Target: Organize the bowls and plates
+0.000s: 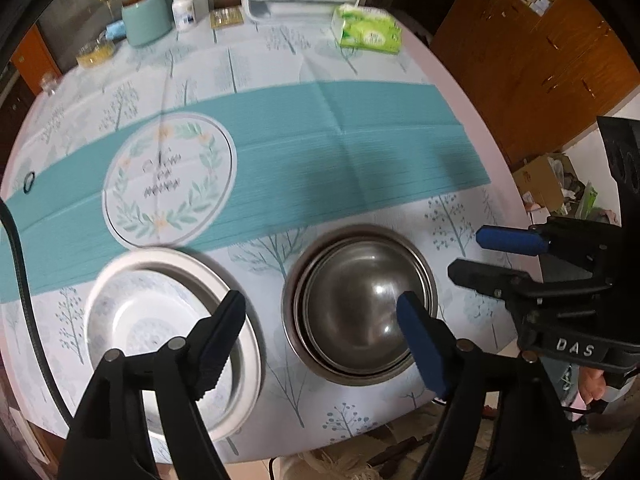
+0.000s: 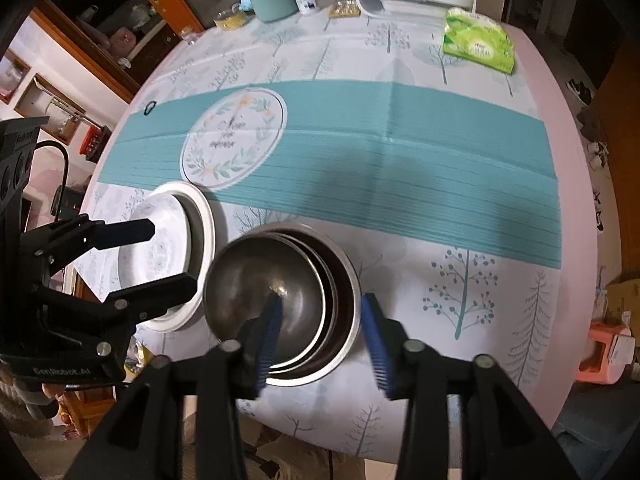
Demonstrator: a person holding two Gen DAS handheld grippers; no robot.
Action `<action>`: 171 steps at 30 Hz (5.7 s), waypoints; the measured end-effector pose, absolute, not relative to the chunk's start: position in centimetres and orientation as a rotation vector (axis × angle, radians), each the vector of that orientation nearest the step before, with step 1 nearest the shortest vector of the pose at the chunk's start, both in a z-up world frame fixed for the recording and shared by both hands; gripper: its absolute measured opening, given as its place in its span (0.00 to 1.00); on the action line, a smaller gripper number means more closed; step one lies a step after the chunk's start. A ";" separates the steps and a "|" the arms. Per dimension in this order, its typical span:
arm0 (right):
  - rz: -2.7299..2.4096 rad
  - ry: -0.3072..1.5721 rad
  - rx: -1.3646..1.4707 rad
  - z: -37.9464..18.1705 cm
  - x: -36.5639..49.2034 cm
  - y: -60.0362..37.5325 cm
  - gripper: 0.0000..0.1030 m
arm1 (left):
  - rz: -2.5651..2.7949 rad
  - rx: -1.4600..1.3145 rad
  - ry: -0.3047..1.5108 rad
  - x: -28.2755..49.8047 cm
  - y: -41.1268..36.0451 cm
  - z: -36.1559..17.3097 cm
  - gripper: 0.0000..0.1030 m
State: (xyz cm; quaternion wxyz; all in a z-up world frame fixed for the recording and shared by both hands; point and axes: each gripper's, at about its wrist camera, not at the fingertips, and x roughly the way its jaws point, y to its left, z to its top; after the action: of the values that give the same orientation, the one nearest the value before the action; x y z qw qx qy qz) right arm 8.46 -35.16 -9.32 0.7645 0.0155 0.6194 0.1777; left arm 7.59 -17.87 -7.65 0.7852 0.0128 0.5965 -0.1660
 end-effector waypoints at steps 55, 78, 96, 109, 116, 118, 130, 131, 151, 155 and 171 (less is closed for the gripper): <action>0.294 1.444 0.156 -16.6 7.7 -35.8 0.61 | -0.417 -0.332 1.465 10.2 -13.1 -18.7 0.63; 0.308 1.517 0.192 -17.7 8.7 -36.3 0.52 | -0.473 -0.301 1.574 10.0 -15.1 -20.2 0.25; 0.367 1.591 0.202 -18.2 8.7 -35.9 0.38 | -0.448 -0.246 1.609 9.4 -17.2 -20.3 0.27; 0.365 1.630 0.252 -18.4 8.1 -36.3 0.34 | -0.425 -0.251 1.630 8.7 -17.3 -20.2 0.28; 0.393 1.619 0.245 -17.1 7.7 -35.6 0.34 | -0.391 -0.269 1.594 7.3 -16.3 -18.5 0.28; 0.411 1.604 0.236 -16.3 7.7 -35.1 0.34 | -0.369 -0.282 1.570 6.7 -15.5 -17.6 0.28; 0.611 1.527 0.126 -12.3 7.4 -27.5 0.34 | -0.184 -0.365 1.441 3.0 -7.2 -12.5 0.28; 0.620 1.527 0.117 -12.3 7.3 -26.7 0.34 | -0.174 -0.369 1.439 2.9 -6.5 -12.5 0.28; 0.423 1.635 0.178 -16.5 9.4 -14.6 0.33 | -0.319 -0.300 1.606 8.3 4.2 -18.9 0.28; 0.351 1.623 0.216 -16.6 9.4 -14.4 0.33 | -0.384 -0.257 1.623 9.1 4.0 -19.5 0.30; 0.307 1.574 0.231 -16.3 9.0 -14.2 0.34 | -0.394 -0.189 1.574 9.1 3.7 -18.7 0.56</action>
State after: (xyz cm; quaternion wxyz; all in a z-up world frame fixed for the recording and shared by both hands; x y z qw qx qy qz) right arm 8.99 -14.17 -16.33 0.6896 0.1033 0.7036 0.1372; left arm 9.10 3.73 -18.70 0.6847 -0.0843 0.7022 -0.1759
